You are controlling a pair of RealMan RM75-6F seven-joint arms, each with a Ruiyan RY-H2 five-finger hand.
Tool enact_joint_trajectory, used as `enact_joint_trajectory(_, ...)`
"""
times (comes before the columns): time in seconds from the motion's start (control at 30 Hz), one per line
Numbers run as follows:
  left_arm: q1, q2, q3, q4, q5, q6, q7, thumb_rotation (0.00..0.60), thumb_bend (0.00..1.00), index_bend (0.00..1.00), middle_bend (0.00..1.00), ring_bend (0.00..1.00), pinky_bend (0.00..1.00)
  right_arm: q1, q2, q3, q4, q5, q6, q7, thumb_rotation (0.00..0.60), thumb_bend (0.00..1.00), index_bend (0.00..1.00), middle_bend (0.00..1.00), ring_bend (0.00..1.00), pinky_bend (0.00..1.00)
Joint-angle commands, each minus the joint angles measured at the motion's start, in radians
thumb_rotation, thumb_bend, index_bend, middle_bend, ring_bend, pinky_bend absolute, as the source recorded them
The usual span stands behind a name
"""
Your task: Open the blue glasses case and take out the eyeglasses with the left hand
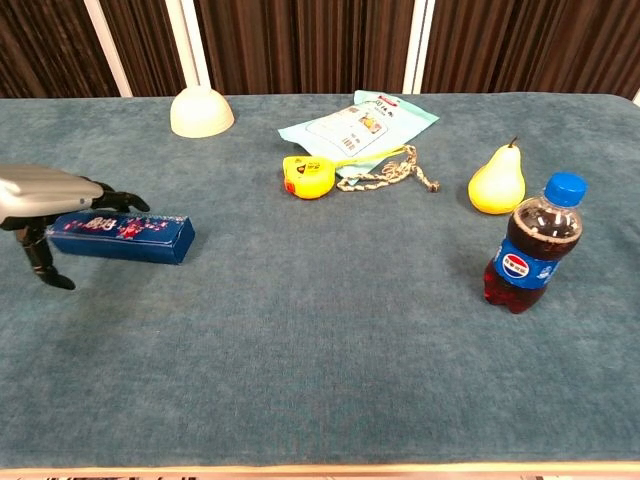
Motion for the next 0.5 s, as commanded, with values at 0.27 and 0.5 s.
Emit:
enact_joint_trajectory(0.27,0.027,0.016,0.018,-0.025,0.016,0.046,-0.015,0.600,0.14,0.00,0.17,0.00,0.00,-0.001,0.002,0.000,-0.002,0.002,-0.001,0.002,0.600,0.17,0.00,0.00,0.00,0.21)
enact_joint_trajectory(0.5,0.052,-0.016,-0.008,-0.002,0.025,0.128,-0.038,0.600,0.22,0.01,0.22,0.00,0.04,-0.001,0.002,0.000,-0.005,0.003,-0.002,0.002,0.600,0.17,0.00,0.00,0.00,0.21)
